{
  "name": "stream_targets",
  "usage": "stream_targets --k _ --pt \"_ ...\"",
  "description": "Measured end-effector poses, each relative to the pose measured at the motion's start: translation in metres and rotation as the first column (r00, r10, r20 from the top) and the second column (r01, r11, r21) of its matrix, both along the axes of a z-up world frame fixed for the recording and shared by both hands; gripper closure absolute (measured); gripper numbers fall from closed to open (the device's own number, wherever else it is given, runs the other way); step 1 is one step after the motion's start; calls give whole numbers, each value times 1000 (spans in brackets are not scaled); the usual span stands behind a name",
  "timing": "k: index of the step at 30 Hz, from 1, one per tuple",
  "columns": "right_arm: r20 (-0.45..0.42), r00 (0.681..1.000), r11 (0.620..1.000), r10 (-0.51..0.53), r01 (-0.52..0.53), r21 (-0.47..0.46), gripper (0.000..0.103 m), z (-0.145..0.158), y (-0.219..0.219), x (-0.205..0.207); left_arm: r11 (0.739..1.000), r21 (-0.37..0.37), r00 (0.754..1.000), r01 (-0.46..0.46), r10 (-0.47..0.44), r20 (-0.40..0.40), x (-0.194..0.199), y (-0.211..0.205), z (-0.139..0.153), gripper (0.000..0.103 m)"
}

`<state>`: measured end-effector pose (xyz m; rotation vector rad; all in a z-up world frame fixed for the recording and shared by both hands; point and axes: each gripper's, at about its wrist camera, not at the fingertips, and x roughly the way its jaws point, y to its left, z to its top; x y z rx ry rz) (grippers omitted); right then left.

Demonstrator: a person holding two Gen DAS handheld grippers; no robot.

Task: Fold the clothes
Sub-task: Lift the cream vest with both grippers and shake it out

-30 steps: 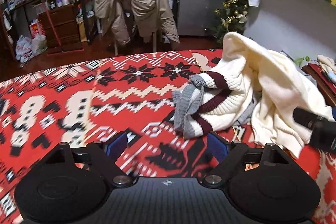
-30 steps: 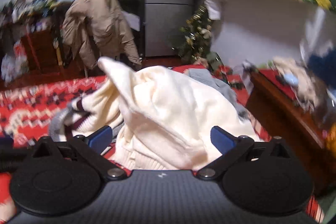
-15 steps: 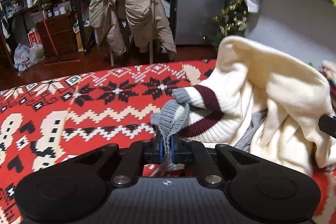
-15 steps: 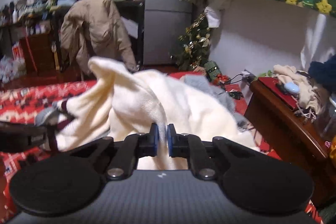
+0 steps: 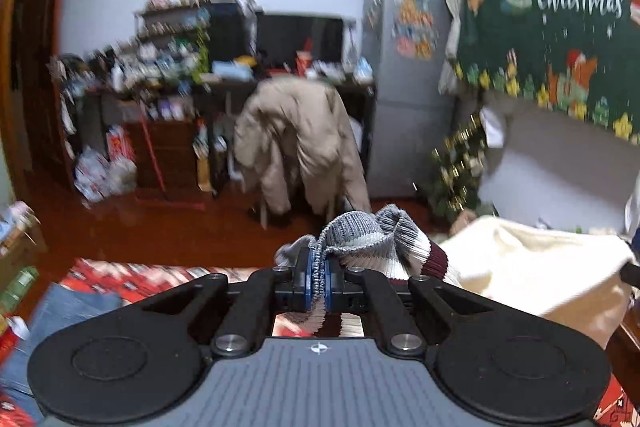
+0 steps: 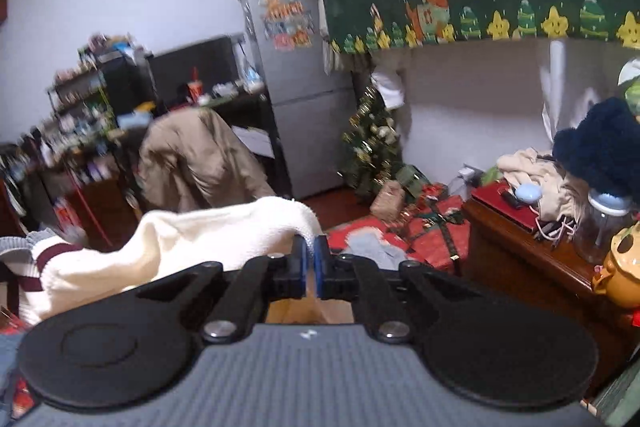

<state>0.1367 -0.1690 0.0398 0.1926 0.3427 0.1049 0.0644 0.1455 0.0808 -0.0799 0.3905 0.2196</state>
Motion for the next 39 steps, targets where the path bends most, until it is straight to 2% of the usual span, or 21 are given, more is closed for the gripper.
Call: stream_targets --k 6,9,11,14,17,20,26,29,30,31,32,33,36,39 --pt "110 992 998 57 -57 -3 99 85 3 -71 999 -13 995 -51 52 82 -62 23 51 99" --pt "141 986 996 88 -87 -15 99 118 13 -102 998 -9 991 -66 66 116 -85 31 68 99" --pt "155 982 994 111 -107 -29 99 137 21 -120 998 -6 991 -69 69 113 -94 36 72 99" --pt "125 981 988 151 -146 -44 99 140 40 -131 998 -14 995 -69 70 73 -99 42 62 99" --pt "60 980 982 187 -185 -50 99 126 61 -131 997 -8 997 -81 81 0 -101 48 39 99" --pt "-24 973 971 230 -231 -62 99 98 82 -124 996 -11 993 -94 93 -74 -95 58 4 99" --pt "-211 937 951 279 -300 -76 99 7 117 -94 989 -101 969 -108 83 -232 -82 92 -67 98" --pt "-271 916 944 295 -324 -66 98 -41 124 -84 977 -162 952 -139 87 -295 -79 110 -96 95" --pt "-292 908 942 300 -331 -63 97 -54 126 -82 973 -177 947 -148 88 -309 -78 114 -103 90" --pt "-310 901 940 302 -336 -59 94 -68 127 -81 970 -189 943 -155 88 -322 -77 118 -109 86" --pt "-324 897 941 300 -335 -56 90 -80 125 -79 967 -195 939 -162 90 -331 -77 120 -114 75" --pt "-330 896 944 297 -328 -42 83 -86 119 -75 966 -198 937 -168 94 -338 -78 121 -118 70" --pt "-338 895 953 290 -301 20 66 -98 95 -65 966 -207 939 -157 81 -333 -86 118 -118 65" --pt "-344 896 959 281 -279 55 62 -93 68 -66 972 -214 949 -100 29 -313 -92 105 -117 62"
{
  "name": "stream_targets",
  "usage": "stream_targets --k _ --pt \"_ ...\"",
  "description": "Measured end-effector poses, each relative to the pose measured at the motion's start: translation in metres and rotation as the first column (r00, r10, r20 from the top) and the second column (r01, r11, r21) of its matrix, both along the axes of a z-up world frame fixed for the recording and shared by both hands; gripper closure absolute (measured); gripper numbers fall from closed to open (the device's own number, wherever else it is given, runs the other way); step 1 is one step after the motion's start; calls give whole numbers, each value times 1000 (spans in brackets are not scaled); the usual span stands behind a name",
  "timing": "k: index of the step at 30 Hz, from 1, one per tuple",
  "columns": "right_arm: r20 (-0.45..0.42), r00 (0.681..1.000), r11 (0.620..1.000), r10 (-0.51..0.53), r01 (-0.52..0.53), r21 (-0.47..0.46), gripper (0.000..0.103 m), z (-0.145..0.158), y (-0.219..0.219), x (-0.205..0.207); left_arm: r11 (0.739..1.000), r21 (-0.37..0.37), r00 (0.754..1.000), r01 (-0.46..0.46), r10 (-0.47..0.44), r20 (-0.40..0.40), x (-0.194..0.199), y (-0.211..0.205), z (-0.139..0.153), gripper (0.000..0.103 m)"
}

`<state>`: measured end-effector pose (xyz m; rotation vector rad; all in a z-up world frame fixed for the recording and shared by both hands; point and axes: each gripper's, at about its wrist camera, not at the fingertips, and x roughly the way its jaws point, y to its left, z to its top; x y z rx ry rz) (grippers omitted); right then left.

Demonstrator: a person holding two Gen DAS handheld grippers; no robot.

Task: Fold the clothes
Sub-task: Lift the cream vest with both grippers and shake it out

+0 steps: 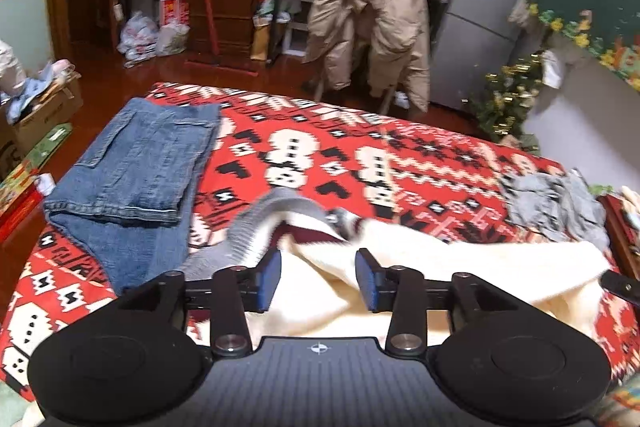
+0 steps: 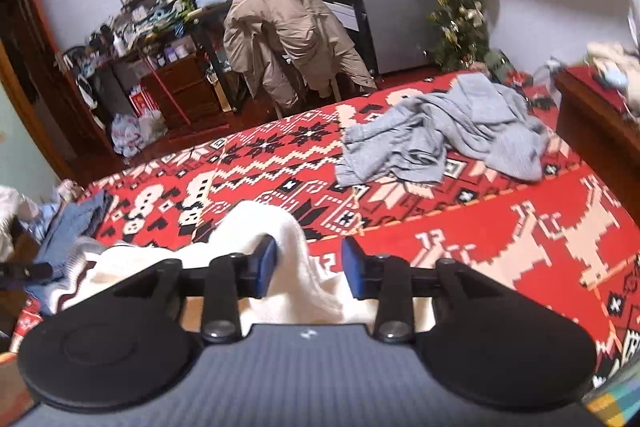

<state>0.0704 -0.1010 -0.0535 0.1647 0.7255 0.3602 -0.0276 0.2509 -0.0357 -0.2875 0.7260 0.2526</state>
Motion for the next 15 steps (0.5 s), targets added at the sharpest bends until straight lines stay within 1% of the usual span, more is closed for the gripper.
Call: stream_targets --k 3,5,10,13,15 --pt "-4 999 998 -39 39 -50 62 -2 -22 -2 996 17 996 91 -91 3 -3 -25 0 59" --pt "-18 998 995 -61 60 -74 62 -5 -35 -4 987 13 987 157 -157 -11 -4 -46 -2 58" --pt "-69 991 990 -112 105 -93 60 -27 -60 -8 951 8 950 310 -309 -55 -4 -102 -13 57" --pt "-131 985 992 -110 100 -81 59 -44 -64 2 930 5 928 368 -367 -69 3 -129 -20 55" --pt "-164 981 993 -100 88 -82 57 -53 -63 8 915 -23 913 403 -404 -60 8 -142 -25 54"
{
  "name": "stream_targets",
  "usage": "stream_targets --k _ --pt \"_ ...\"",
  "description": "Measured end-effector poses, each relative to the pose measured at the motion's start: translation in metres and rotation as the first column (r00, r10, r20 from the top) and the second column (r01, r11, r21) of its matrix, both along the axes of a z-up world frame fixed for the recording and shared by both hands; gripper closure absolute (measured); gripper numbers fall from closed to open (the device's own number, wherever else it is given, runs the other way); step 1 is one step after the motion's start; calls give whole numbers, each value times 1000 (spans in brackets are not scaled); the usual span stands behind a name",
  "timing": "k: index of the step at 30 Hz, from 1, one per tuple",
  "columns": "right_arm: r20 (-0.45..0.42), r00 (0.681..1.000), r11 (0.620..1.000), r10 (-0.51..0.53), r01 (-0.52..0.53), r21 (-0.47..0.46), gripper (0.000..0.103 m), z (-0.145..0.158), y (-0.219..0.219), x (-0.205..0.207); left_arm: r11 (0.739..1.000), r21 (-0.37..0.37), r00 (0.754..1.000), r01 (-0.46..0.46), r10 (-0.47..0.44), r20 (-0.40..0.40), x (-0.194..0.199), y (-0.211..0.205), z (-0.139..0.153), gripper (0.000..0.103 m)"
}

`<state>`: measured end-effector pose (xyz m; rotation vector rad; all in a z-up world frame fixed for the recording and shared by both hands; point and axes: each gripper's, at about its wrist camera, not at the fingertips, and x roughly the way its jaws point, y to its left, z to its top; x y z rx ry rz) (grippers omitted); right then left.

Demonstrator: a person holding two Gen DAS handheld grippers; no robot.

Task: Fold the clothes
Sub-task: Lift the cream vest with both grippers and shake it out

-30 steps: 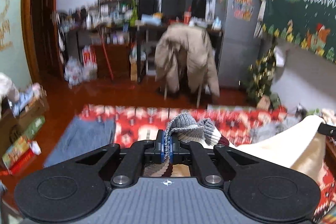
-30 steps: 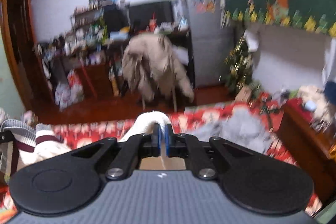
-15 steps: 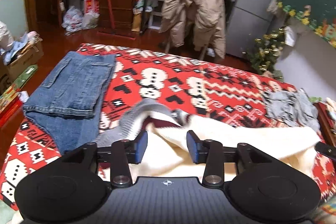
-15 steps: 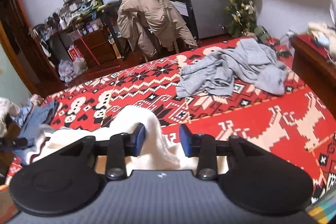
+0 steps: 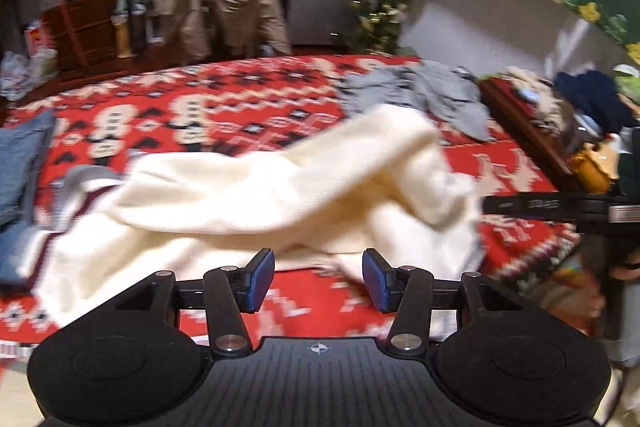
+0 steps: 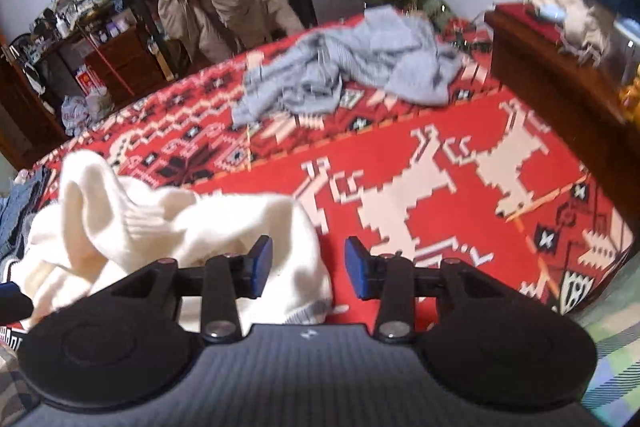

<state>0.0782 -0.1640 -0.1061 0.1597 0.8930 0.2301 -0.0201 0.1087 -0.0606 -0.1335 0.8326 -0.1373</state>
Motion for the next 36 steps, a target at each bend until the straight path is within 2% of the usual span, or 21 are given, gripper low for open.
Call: stream_targets --k 6,10,11,12,13,15,18,20,22,24,29,33,36 --pt "-70 997 999 35 -37 -18 57 -23 9 15 998 -25 998 60 -60 -25 18 -27 -20 52" --pt "-85 994 997 70 -73 -30 60 -30 21 19 995 -92 996 49 -56 -69 34 -22 -33 52" --pt "-79 994 996 80 -84 -39 64 -30 25 19 993 -111 996 48 -56 -71 38 -20 -35 52" --pt "-79 992 994 94 -98 -41 84 -30 28 20 990 -130 996 46 -56 -73 42 -19 -37 53" --pt "-84 990 993 113 -116 -31 93 -31 31 21 989 -144 996 44 -55 -74 45 -18 -37 55" --pt "-69 988 990 141 -142 -9 94 -28 35 20 985 -166 996 40 -53 -74 51 -15 -38 68" --pt "-31 986 982 164 -160 100 94 -16 34 17 984 -179 999 25 -33 -44 50 -6 -32 68" --pt "-14 991 975 133 -129 183 94 -10 27 23 983 -181 1000 15 -19 -22 49 1 -28 66" --pt "-11 997 971 71 -66 230 94 -7 18 36 988 -155 1000 14 -16 -6 48 4 -26 65" --pt "-13 1000 971 -21 24 237 95 -8 7 55 995 -98 1000 26 -26 0 46 0 -28 65" --pt "-21 974 939 -226 223 262 95 -13 -27 92 993 40 993 115 -115 9 39 -24 -37 65" --pt "-41 960 922 -278 278 269 95 -22 -47 109 977 133 985 165 -169 18 36 -44 -44 64" --pt "-30 960 921 -278 275 277 95 -25 -48 116 960 213 982 180 -190 24 36 -57 -51 63"
